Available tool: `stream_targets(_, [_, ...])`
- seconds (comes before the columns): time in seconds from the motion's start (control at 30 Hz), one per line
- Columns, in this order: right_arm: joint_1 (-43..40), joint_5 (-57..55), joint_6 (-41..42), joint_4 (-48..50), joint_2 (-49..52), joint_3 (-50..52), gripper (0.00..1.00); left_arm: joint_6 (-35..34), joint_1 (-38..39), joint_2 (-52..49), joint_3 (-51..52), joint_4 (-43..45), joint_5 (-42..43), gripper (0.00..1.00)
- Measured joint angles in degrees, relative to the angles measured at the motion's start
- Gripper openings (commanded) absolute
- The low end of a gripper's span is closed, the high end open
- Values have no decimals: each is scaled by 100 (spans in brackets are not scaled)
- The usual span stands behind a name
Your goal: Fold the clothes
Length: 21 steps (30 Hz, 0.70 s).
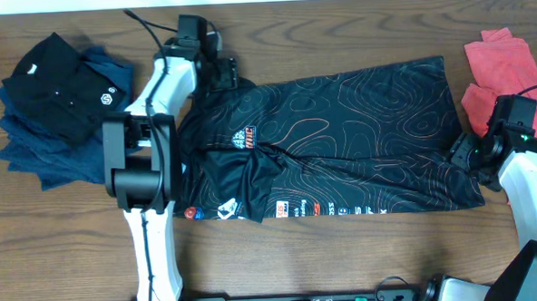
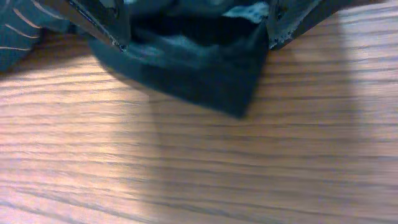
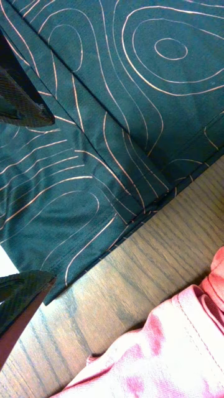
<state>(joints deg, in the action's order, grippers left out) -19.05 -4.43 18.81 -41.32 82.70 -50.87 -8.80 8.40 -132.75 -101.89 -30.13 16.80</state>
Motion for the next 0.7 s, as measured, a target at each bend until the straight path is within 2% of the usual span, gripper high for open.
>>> stream_targets(0.07, [0, 0, 2, 0, 0, 0, 72, -7, 81, -9, 0, 13, -24, 58])
stream_targets(0.17, [0, 0, 0, 0, 0, 0, 72, -26, 149, -28, -7, 20, -111, 36])
stream_targets(0.27, [0, 0, 0, 0, 0, 0, 72, 4, 151, -59, -7, 39, -221, 27])
stream_targets(0.4, [0, 0, 0, 0, 0, 0, 72, -31, 136, -81, -7, 79, -295, 6])
stream_targets(0.7, [0, 0, 0, 0, 0, 0, 71, -17, 125, -92, -7, 98, -330, 6])
